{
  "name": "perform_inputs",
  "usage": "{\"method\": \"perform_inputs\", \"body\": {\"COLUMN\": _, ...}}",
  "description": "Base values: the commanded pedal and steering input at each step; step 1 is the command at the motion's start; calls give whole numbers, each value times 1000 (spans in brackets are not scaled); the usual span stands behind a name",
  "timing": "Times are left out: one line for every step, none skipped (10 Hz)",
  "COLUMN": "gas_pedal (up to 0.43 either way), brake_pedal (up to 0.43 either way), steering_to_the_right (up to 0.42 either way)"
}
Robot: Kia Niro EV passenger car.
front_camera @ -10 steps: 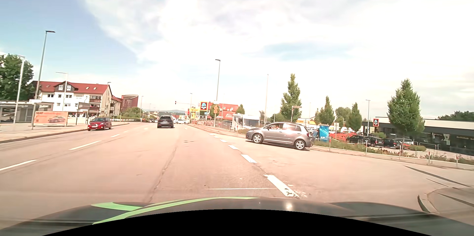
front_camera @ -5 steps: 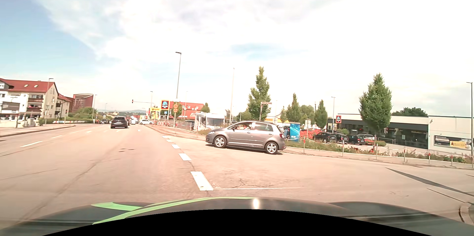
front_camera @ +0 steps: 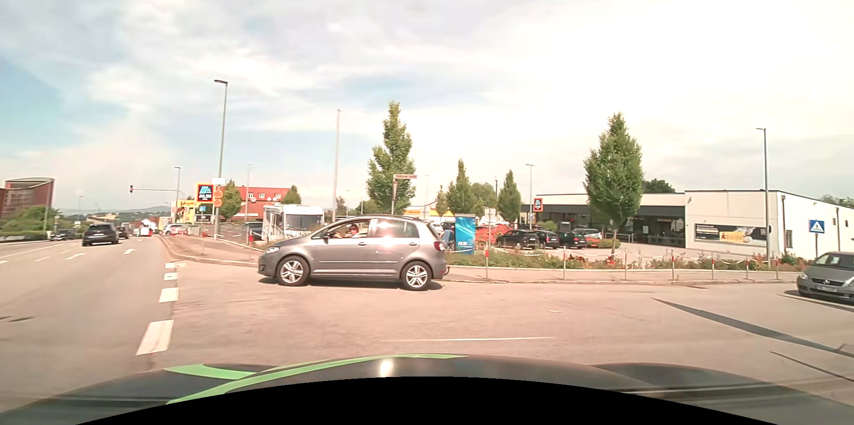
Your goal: Follow the waypoints while adhering to traffic rules and regulations
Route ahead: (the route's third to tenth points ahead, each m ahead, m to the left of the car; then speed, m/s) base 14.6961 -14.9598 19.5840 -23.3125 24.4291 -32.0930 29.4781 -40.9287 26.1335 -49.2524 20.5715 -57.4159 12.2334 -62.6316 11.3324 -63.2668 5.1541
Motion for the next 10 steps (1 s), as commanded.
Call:
{"method": "perform_inputs", "body": {"gas_pedal": 0, "brake_pedal": 0, "steering_to_the_right": 353}}
{"method": "perform_inputs", "body": {"gas_pedal": 0, "brake_pedal": 91, "steering_to_the_right": 392}}
{"method": "perform_inputs", "body": {"gas_pedal": 0, "brake_pedal": 140, "steering_to_the_right": 421}}
{"method": "perform_inputs", "body": {"gas_pedal": 0, "brake_pedal": 146, "steering_to_the_right": 436}}
{"method": "perform_inputs", "body": {"gas_pedal": 0, "brake_pedal": 159, "steering_to_the_right": 447}}
{"method": "perform_inputs", "body": {"gas_pedal": 0, "brake_pedal": 171, "steering_to_the_right": 470}}
{"method": "perform_inputs", "body": {"gas_pedal": 0, "brake_pedal": 189, "steering_to_the_right": 492}}
{"method": "perform_inputs", "body": {"gas_pedal": 0, "brake_pedal": 213, "steering_to_the_right": 514}}
{"method": "perform_inputs", "body": {"gas_pedal": 0, "brake_pedal": 250, "steering_to_the_right": 536}}
{"method": "perform_inputs", "body": {"gas_pedal": 0, "brake_pedal": 274, "steering_to_the_right": 565}}
